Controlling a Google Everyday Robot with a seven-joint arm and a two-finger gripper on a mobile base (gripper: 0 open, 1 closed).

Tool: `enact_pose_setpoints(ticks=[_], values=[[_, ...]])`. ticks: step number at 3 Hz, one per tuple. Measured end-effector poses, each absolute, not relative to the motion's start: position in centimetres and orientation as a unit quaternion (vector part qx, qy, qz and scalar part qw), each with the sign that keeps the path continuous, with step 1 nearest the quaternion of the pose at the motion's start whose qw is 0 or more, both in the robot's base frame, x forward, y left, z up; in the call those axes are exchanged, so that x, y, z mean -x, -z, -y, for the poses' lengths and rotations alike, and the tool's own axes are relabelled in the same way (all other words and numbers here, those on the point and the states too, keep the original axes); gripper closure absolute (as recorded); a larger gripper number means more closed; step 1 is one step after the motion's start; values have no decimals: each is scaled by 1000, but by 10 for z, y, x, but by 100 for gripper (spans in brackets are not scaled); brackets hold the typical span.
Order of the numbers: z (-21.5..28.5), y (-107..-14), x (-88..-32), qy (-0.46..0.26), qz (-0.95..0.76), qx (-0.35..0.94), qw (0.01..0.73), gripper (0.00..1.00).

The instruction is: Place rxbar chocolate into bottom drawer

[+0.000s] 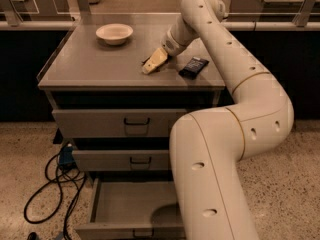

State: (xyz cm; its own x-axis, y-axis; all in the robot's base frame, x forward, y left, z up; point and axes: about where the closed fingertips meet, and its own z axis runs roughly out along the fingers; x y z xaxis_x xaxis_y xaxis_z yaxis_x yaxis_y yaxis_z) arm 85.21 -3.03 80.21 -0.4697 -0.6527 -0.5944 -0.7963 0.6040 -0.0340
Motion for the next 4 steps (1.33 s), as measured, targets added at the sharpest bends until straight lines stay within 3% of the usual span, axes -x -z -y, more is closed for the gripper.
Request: enact_pose_setpoints(ticks=[1,4], values=[[30,-802,-852,-125,-848,427,288,18],[30,-820,-851,-125,-848,427,288,88]])
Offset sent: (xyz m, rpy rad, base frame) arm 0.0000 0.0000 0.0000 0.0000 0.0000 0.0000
